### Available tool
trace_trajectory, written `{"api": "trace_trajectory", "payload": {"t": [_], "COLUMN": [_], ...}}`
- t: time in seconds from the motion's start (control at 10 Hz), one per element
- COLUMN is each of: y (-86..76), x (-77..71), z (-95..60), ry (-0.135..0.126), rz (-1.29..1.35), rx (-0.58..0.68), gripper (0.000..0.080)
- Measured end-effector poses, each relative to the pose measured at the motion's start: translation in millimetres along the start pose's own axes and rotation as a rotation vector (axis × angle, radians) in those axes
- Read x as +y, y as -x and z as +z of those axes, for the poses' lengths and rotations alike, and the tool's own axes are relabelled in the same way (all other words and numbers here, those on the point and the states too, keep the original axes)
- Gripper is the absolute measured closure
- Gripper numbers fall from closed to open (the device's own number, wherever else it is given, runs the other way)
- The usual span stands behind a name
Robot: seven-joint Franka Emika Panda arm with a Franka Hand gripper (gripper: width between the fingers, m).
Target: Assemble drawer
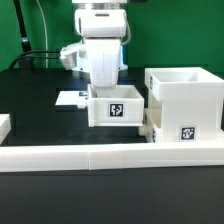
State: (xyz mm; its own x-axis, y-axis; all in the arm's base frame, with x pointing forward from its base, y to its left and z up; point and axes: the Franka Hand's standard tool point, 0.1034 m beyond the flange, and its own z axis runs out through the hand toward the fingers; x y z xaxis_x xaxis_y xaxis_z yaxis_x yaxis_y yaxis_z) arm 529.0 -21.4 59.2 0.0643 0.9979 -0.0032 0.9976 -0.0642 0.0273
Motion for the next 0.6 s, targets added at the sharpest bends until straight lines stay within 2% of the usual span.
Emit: {"api": "trace_trajectory", "payload": {"t": [0.1,0.2,0.6], "y": [-6.1,-7.3,-7.6], "x": [3.0,4.1,2.8], "z": [-3.3,-4.5,-2.0], "ry": [0.000,-0.014,-0.017], "rz": [0.087,0.170,0.140], "rx": [-0.001,-0.007,-0.006], "gripper": [0.0757,0.0757,0.0757]}}
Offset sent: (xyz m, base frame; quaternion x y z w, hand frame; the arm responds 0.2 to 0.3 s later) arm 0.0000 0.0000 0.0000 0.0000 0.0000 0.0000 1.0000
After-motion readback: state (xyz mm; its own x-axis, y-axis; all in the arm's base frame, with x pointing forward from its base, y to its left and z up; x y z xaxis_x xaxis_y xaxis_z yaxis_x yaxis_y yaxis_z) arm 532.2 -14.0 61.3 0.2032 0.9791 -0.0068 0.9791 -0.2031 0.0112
